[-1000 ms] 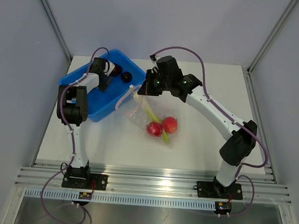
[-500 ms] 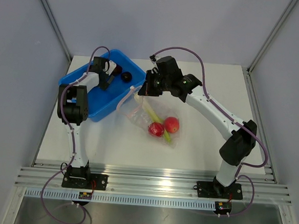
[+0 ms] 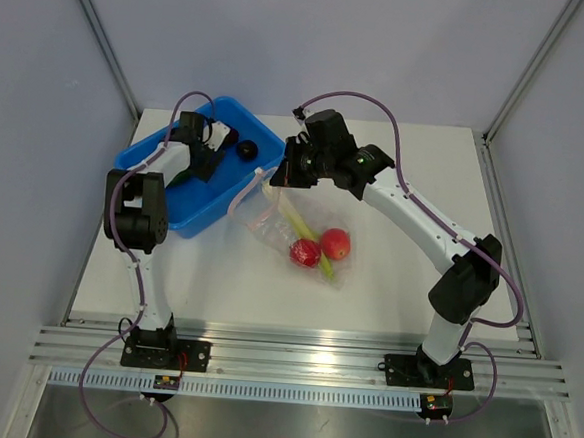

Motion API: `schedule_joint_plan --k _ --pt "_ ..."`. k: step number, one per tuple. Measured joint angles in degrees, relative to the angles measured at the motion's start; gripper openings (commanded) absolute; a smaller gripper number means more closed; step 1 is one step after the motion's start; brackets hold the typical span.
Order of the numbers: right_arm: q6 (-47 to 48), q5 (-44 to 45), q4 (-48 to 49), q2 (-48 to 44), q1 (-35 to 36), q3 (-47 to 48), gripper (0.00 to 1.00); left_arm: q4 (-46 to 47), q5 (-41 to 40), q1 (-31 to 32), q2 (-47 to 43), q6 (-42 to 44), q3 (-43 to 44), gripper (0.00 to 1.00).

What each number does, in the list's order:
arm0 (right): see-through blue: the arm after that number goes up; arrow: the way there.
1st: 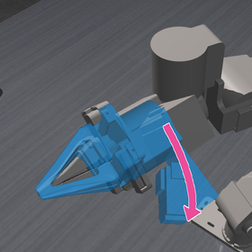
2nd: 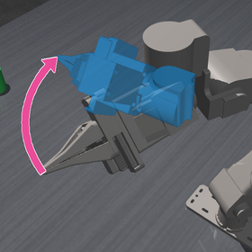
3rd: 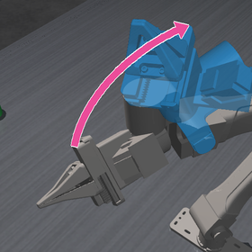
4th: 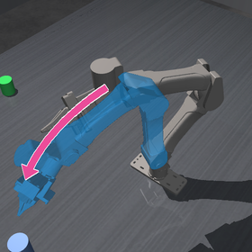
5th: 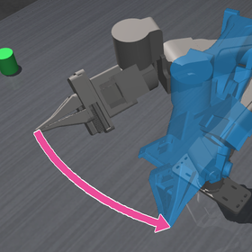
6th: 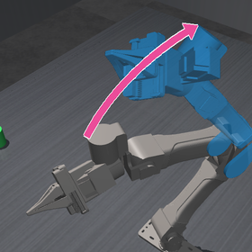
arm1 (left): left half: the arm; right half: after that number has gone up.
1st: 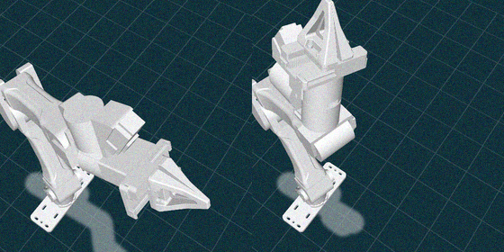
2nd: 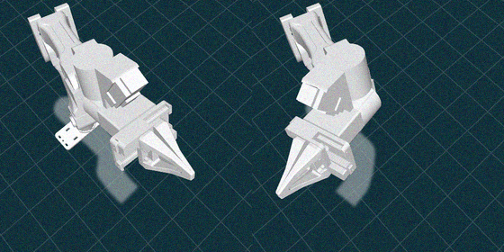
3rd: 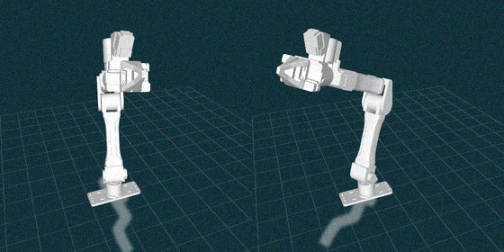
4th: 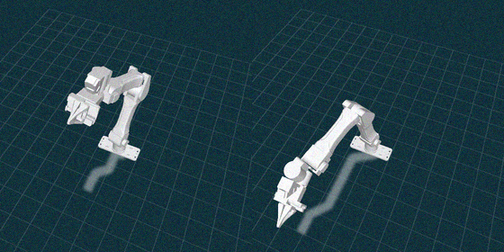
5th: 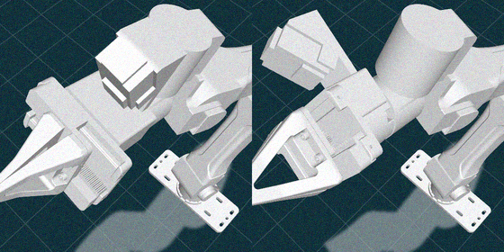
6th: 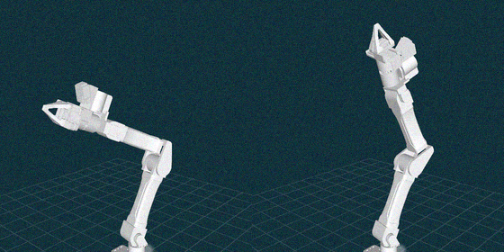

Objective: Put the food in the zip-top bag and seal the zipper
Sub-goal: Pick up the fake vegetable from the bin.

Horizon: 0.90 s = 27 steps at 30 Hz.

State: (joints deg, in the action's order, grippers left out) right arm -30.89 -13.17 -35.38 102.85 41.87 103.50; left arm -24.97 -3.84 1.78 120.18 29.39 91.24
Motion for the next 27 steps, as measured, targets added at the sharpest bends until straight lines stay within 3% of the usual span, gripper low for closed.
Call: schedule_joint_plan --k 5,16,19,27 --pt "-0.04 0.0 0.02 0.0 0.0 0.0 0.0 0.66 -1.9 1.49 -3.82 -0.74 -5.18 0.86" --pt "-0.04 0.0 -0.02 0.0 0.0 0.0 0.0 6.36 -11.45 1.4 -2.19 -0.81 -5.53 0.87" --pt "-0.02 0.0 -0.04 0.0 0.0 0.0 0.0 6.54 -11.52 0.46 0.72 -0.96 -4.76 0.83" --pt "-0.02 0.02 -0.09 0.0 0.0 0.02 0.0 4.63 -8.46 -0.87 2.23 -3.21 -1.97 0.6"
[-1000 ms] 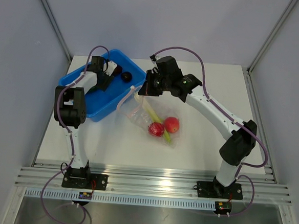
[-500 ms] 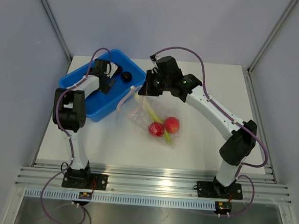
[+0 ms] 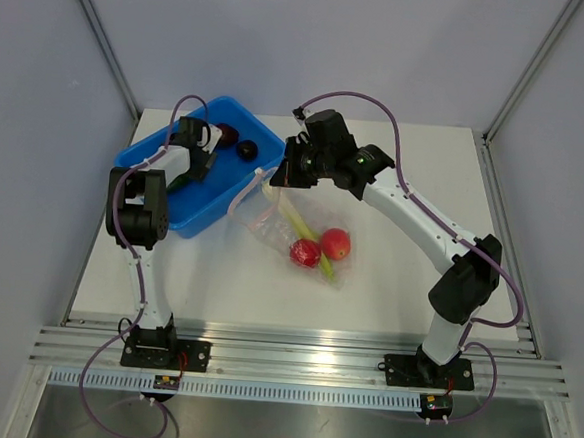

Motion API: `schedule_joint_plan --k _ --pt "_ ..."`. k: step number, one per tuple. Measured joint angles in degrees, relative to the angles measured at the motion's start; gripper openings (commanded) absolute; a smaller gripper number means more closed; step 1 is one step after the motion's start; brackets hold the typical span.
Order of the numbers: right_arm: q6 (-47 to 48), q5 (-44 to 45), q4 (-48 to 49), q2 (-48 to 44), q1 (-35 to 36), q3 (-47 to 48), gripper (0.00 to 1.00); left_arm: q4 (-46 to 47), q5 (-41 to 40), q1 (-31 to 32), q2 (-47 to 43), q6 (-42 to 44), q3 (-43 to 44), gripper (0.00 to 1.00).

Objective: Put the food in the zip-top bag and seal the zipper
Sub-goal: Pick up the fake vegetable from the bin.

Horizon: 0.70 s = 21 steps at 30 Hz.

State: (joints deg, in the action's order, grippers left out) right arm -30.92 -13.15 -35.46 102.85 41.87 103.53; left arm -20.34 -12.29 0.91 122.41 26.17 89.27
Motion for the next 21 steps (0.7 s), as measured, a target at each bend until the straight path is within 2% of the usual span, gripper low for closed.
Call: schedule_joint_plan --k 2,3,6,12,14,17,21 --pt "0.0 0.0 -0.02 0.0 0.0 0.02 0.0 -0.74 1.66 0.02 -0.11 -0.7 0.02 0.53" --pt "0.0 -0.02 -0.02 0.0 0.0 0.04 0.0 -1.07 2.34 0.02 -0.11 -0.94 0.02 0.43" --pt "-0.02 0.04 -0.17 0.0 0.0 0.04 0.0 -2.64 4.35 0.04 -0.11 -1.7 0.83 0.22" --pt "-0.02 0.44 -0.87 -0.37 0.0 0.04 0.0 -6.91 7.87 0.39 -0.68 -4.02 2.29 0.18" --pt "-0.02 0.7 -1.01 -0.83 0.0 0.04 0.0 -8.28 8.07 0.85 -1.77 -5.11 2.32 0.08" --pt "0.0 1.88 -1.73 -1.99 0.0 -0.09 0.0 -10.95 8.15 1.64 -6.32 -7.19 2.71 0.0" --pt "0.0 3.32 -2.43 -3.91 0.0 -0.76 0.0 -13.77 9.11 2.29 -14.01 -10.43 5.31 0.0"
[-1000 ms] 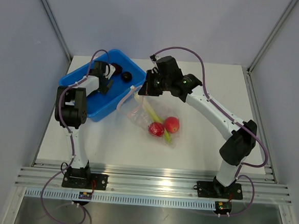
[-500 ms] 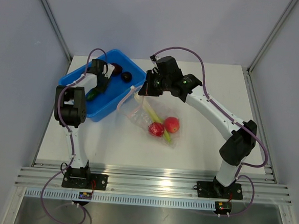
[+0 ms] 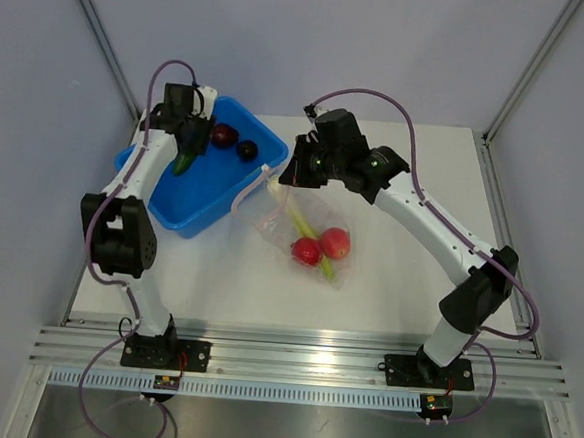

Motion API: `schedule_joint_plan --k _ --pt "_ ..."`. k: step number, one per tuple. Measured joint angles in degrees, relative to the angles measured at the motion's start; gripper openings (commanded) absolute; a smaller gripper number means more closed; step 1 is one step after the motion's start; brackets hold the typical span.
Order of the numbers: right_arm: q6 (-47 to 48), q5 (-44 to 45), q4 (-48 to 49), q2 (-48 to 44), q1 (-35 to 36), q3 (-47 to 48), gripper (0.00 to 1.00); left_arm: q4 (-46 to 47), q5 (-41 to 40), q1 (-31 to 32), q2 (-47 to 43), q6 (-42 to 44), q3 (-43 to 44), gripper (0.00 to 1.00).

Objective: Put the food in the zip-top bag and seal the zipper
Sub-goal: Pick up the fake vegetable from the bin, then place the fake vegetable in the zipper food storage bag.

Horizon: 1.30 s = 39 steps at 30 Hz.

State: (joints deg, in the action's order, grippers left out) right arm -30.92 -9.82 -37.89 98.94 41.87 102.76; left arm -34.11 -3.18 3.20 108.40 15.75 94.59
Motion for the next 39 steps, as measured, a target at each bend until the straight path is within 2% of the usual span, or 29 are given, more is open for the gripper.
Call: schedule_joint_plan --k 5,11,19,26,31,35,39 --pt "0.0 1.68 -0.17 -2.43 0.0 -1.29 0.0 -0.52 3.41 0.0 -12.68 -6.1 3.98 0.0" --pt "-0.15 2.91 -0.02 -3.85 0.0 -2.89 0.0 3.45 12.09 -0.09 -28.15 -16.79 0.11 0.0" --pt "-0.42 3.23 0.44 -4.15 0.0 -3.8 0.0 10.49 28.61 0.68 -38.18 -28.48 -12.7 0.0" --pt "-0.63 3.26 0.83 -4.79 0.0 -5.01 0.0 25.05 38.12 3.61 -48.02 -39.08 -31.76 0.0" --pt "-0.96 3.21 1.29 -5.11 0.0 -5.29 0.0 38.29 38.14 10.14 -51.82 -44.89 -40.54 0.0" --pt "-1.22 3.21 1.75 -5.53 0.0 -5.73 0.0 49.22 34.36 14.95 -53.2 -48.13 -48.28 0.0" --pt "-1.53 3.26 2.29 -6.23 0.0 -6.27 0.0 58.23 29.59 16.76 -53.29 -51.25 -54.66 0.0"
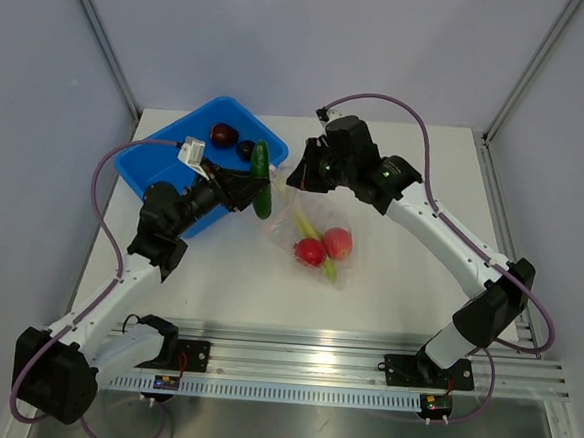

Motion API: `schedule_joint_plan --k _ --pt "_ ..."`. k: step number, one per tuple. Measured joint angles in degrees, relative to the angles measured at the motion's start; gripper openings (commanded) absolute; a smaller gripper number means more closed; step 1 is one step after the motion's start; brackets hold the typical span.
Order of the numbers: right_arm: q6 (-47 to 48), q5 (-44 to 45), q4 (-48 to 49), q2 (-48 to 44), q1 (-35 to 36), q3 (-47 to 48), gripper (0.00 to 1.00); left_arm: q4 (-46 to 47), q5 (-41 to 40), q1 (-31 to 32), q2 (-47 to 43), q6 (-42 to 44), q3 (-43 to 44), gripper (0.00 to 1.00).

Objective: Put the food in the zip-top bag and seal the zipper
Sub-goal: Place the fake vegetable in the zipper food storage bag.

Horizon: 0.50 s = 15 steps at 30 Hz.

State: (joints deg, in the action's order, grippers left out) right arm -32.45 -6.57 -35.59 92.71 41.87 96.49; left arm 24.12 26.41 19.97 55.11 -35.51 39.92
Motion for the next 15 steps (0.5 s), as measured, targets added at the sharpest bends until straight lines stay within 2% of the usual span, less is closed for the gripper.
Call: schedule_joint_plan --k 7,8,11,12,15 --pt "-0.66 0.2 0.85 -1.7 0.0 -1.33 0.0 13.6 -7.37 1.16 1.03 -6.75 -9.01 0.01" --pt "-0.72 0.35 0.87 -1.84 0.0 -1.38 0.0 14.8 -8.04 1.44 1.4 -7.63 -9.35 0.18" --pt "-0.85 0.94 1.09 -2.01 0.0 -1.38 0.0 16.39 -9.73 2.47 1.79 -9.44 -9.73 0.43" --pt "-0.9 1.03 1.11 -2.01 0.0 -1.38 0.0 16.65 -10.19 2.82 1.73 -9.86 -9.75 0.63" --pt "-1.01 1.16 1.16 -2.01 0.0 -1.38 0.0 16.63 -11.17 3.34 1.27 -10.47 -10.08 0.8"
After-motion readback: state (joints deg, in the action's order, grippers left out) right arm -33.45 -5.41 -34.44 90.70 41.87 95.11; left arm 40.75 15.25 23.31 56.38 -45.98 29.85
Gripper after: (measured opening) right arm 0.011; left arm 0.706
